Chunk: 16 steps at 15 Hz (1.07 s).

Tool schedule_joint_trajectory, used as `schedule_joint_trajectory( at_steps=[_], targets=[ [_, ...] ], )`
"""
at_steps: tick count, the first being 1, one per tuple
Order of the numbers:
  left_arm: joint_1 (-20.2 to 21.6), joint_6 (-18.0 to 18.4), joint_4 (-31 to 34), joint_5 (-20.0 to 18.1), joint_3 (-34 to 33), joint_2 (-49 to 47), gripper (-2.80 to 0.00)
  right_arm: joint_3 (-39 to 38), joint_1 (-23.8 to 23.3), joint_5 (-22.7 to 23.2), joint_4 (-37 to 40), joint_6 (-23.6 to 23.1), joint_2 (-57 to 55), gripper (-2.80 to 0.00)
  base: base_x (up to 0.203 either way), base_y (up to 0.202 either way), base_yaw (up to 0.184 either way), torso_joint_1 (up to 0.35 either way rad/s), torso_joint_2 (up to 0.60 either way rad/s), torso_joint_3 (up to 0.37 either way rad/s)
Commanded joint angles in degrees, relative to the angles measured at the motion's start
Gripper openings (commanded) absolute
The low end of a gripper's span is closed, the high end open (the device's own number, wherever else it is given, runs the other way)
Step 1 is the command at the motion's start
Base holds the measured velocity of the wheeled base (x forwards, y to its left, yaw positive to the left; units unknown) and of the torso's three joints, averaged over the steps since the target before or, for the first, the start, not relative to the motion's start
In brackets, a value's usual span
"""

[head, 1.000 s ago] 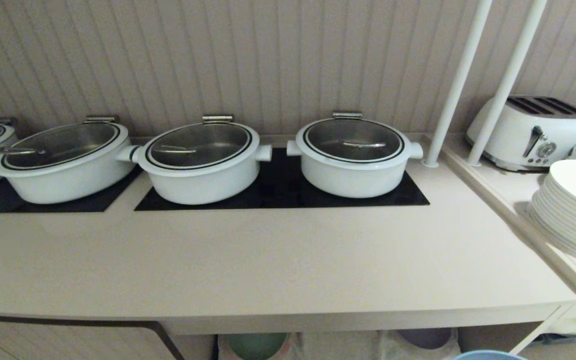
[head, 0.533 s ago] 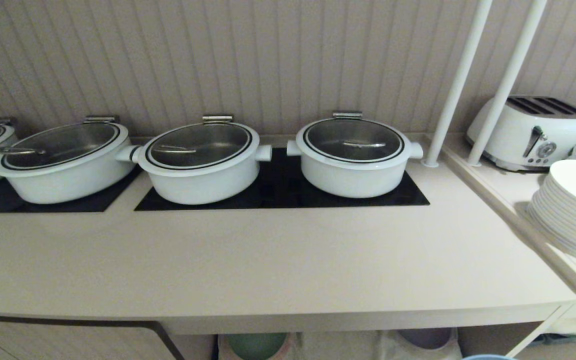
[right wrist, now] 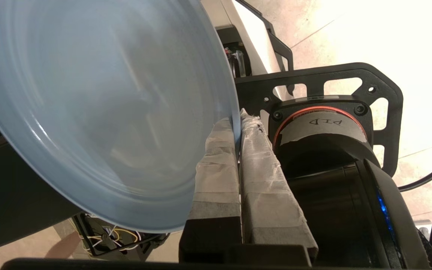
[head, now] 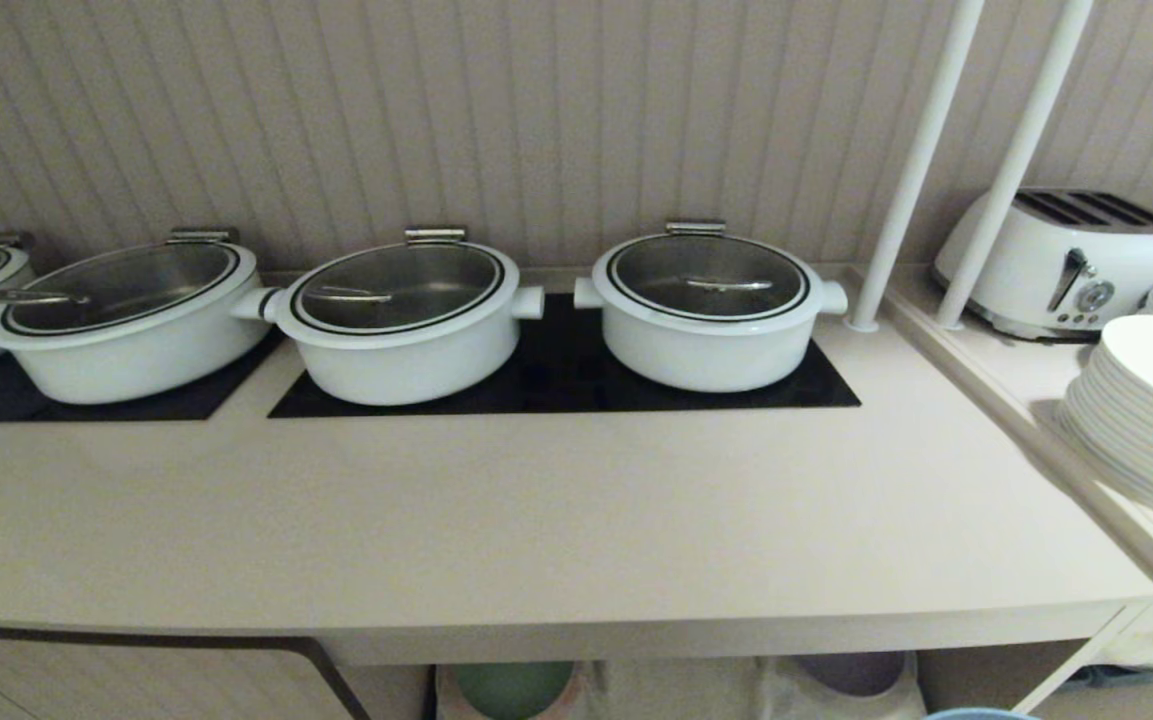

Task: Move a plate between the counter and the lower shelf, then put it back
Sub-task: Put the plate in the cupboard

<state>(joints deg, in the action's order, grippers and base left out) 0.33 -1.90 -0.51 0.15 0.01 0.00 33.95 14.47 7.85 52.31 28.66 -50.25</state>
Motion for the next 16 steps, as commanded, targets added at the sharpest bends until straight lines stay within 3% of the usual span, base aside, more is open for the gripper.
schedule_joint_trajectory(
  at_steps=[1, 16],
  targets=[
    [0.0, 0.0, 0.0, 0.0, 0.0, 0.0, -2.80, -0.1, 0.0, 0.1, 0.2, 0.2, -0.1, -2.80, 0.000, 0.000, 0.000, -0.136, 0.29, 0.146],
    [0.0, 0.0, 0.0, 0.0, 0.0, 0.0, -2.80, 0.1, 0.0, 0.1, 0.4, 0.2, 0.1, -2.80, 0.000, 0.000, 0.000, -0.163, 0.36, 0.190]
  ],
)
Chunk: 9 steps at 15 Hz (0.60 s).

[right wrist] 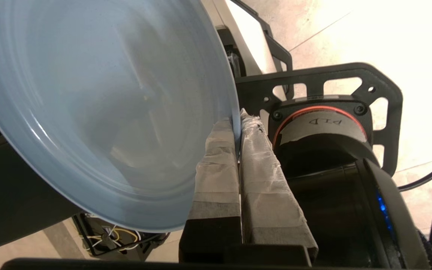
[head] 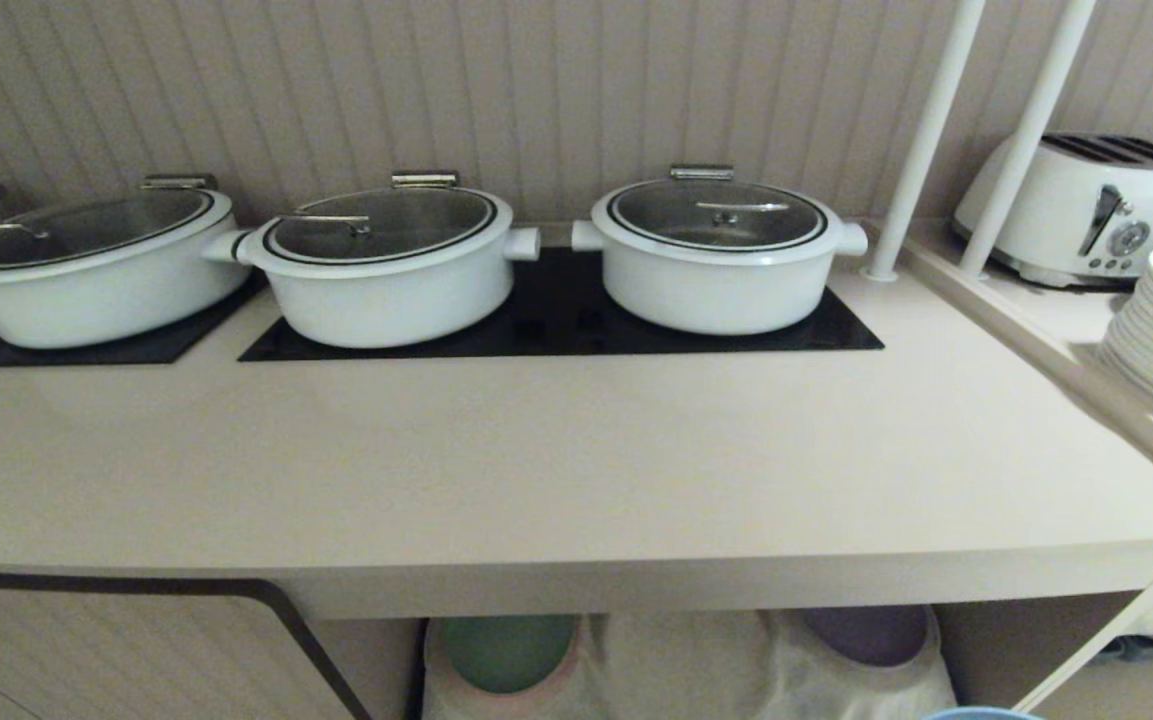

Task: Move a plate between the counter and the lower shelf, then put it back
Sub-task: Put the plate in the cupboard

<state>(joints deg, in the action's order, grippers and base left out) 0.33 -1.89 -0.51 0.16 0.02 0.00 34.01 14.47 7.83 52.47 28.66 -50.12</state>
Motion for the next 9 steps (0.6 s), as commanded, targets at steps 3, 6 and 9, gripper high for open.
schedule_joint_trajectory(
  at_steps=[3, 6, 9],
  targets=[
    [0.0, 0.0, 0.0, 0.0, 0.0, 0.0, -2.80, 0.0, 0.0, 0.1, 0.3, 0.2, -0.1, -2.80, 0.000, 0.000, 0.000, -0.245, 0.54, 0.294],
    [0.0, 0.0, 0.0, 0.0, 0.0, 0.0, -2.80, -0.1, 0.0, 0.1, 0.4, 0.2, -0.1, -2.80, 0.000, 0.000, 0.000, -0.241, 0.53, 0.291],
    [0.0, 0.0, 0.0, 0.0, 0.0, 0.0, -2.80, -0.2, 0.0, 0.1, 0.4, 0.2, -0.1, -2.80, 0.000, 0.000, 0.000, -0.229, 0.53, 0.294]
  ],
)
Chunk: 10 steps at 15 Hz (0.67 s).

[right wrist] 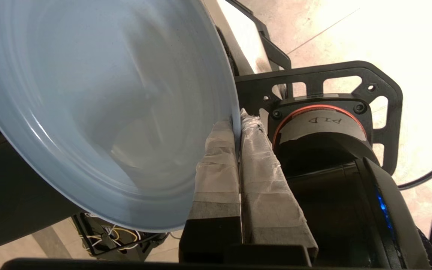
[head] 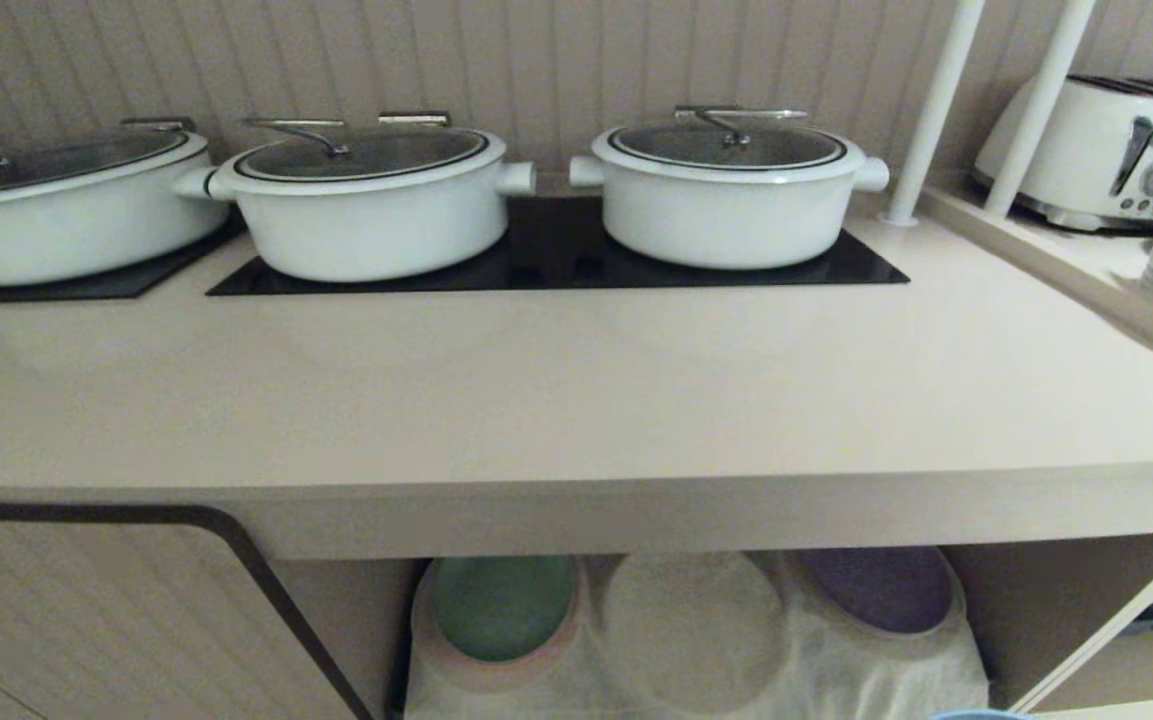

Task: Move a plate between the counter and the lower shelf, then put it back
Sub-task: Put the plate in the cupboard

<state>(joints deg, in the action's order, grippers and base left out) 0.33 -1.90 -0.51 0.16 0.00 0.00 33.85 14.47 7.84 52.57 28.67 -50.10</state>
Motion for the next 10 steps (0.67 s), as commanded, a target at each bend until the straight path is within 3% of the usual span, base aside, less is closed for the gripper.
schedule_joint_trajectory(
  at_steps=[1, 10],
  targets=[
    [0.0, 0.0, 0.0, 0.0, 0.1, 0.0, -2.80, 0.0, 0.0, 0.1, 0.3, 0.2, -0.1, -2.80, 0.000, 0.000, 0.000, -0.223, 0.51, 0.286],
    [0.0, 0.0, 0.0, 0.0, 0.0, 0.0, -2.80, -0.2, 0.0, 0.1, 0.3, 0.2, -0.1, -2.80, 0.000, 0.000, 0.000, -0.199, 0.48, 0.287]
  ],
)
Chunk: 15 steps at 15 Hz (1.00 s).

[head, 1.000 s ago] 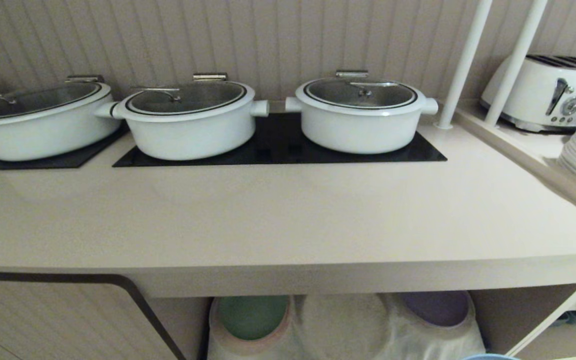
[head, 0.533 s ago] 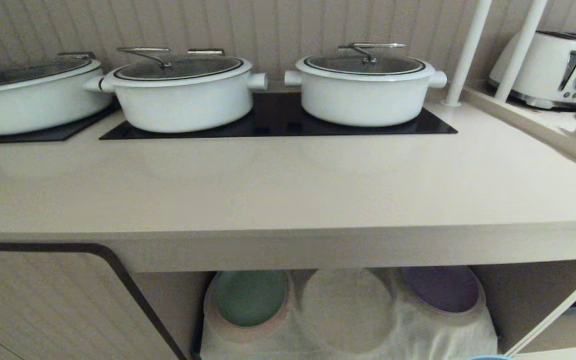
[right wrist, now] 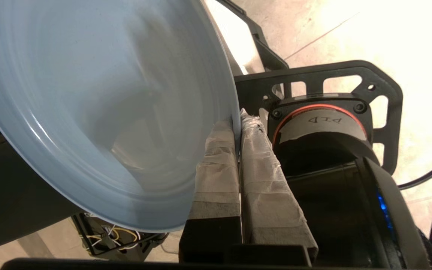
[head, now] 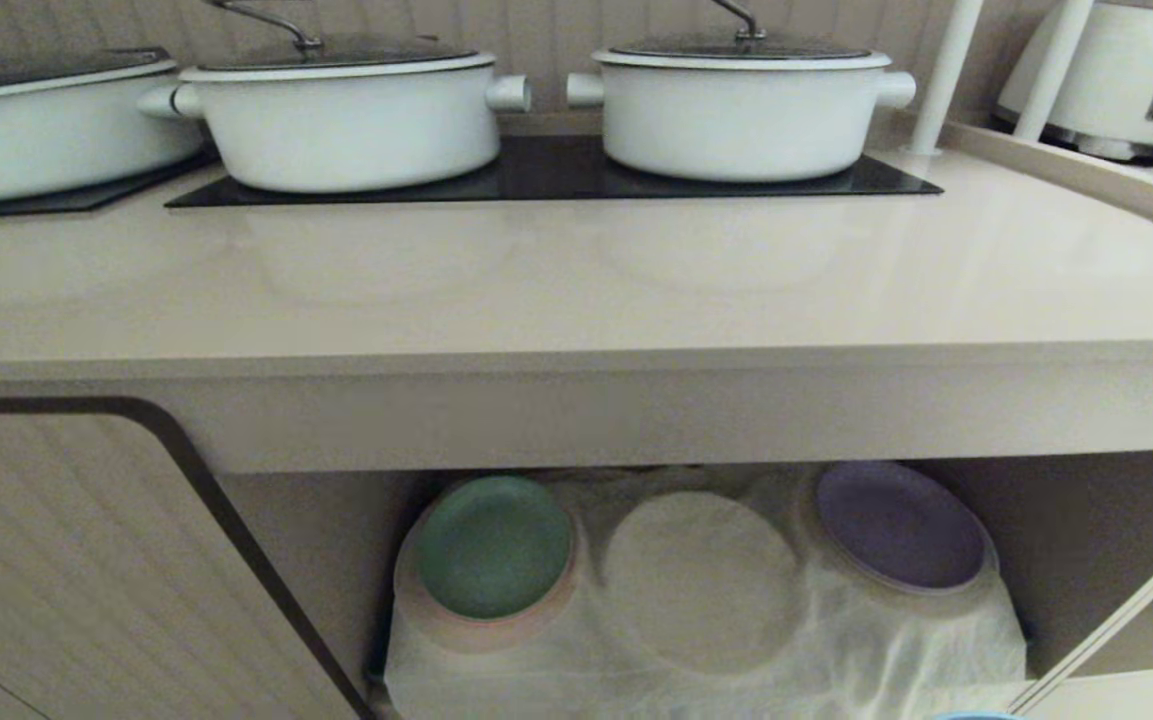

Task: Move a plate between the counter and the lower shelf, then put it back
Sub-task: Put the plate in the cupboard

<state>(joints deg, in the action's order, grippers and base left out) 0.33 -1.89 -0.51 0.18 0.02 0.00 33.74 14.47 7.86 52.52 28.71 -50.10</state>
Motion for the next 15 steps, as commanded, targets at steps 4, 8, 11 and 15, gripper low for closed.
schedule_joint_trajectory(
  at_steps=[4, 8, 11, 15],
  targets=[
    [0.0, 0.0, 0.0, 0.0, 0.0, 0.0, -2.80, -0.2, 0.0, 0.1, 0.3, 0.2, -0.1, -2.80, 0.000, 0.000, 0.000, -0.165, 0.46, 0.292],
    [0.0, 0.0, 0.0, 0.0, 0.0, 0.0, -2.80, -0.3, 0.0, 0.1, 0.2, 0.5, -0.1, -2.80, 0.000, 0.000, 0.000, -0.137, 0.45, 0.314],
    [0.0, 0.0, 0.0, 0.0, 0.0, 0.0, -2.80, -0.3, 0.0, 0.1, 0.2, 0.6, -0.1, -2.80, 0.000, 0.000, 0.000, -0.059, 0.22, 0.149],
    [0.0, 0.0, 0.0, 0.0, 0.1, 0.0, -2.80, -0.3, 0.0, 0.1, 0.2, 0.6, -0.1, -2.80, 0.000, 0.000, 0.000, -0.003, 0.03, 0.030]
  ],
)
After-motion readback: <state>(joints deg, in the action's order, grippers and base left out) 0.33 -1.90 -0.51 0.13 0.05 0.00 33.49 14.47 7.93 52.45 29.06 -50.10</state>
